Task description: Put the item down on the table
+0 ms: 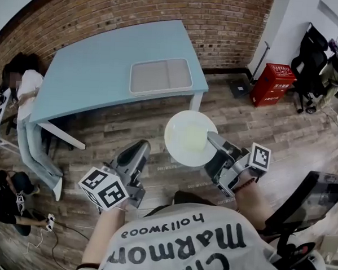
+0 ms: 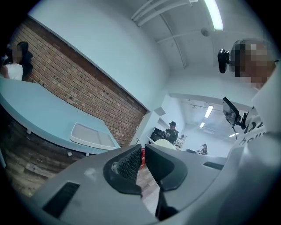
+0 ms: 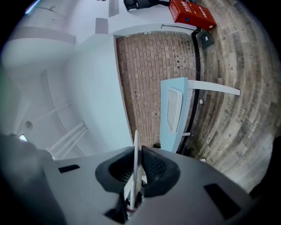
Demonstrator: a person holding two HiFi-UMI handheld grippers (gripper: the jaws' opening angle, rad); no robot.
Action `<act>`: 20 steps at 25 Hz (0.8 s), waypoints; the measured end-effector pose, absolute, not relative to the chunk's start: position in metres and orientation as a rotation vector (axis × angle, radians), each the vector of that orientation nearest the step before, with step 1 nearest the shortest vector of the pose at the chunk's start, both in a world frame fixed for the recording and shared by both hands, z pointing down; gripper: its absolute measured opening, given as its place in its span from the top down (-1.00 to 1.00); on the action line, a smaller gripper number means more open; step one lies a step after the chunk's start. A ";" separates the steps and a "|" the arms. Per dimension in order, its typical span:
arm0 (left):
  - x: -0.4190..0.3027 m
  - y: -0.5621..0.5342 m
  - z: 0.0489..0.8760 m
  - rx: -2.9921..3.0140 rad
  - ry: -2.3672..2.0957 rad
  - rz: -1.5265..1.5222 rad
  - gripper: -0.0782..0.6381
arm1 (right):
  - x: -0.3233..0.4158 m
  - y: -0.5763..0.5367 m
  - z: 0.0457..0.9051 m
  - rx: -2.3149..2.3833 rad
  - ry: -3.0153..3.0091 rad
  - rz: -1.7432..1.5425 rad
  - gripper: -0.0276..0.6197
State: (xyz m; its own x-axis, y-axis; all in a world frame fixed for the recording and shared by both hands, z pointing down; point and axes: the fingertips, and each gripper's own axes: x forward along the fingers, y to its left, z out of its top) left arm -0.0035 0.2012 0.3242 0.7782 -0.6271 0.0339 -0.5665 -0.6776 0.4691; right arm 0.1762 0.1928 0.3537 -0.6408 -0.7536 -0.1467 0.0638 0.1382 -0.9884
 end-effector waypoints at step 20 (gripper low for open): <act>-0.025 0.129 0.343 2.468 -0.933 -0.169 0.71 | 0.152 0.123 0.369 -0.660 1.787 -1.615 0.82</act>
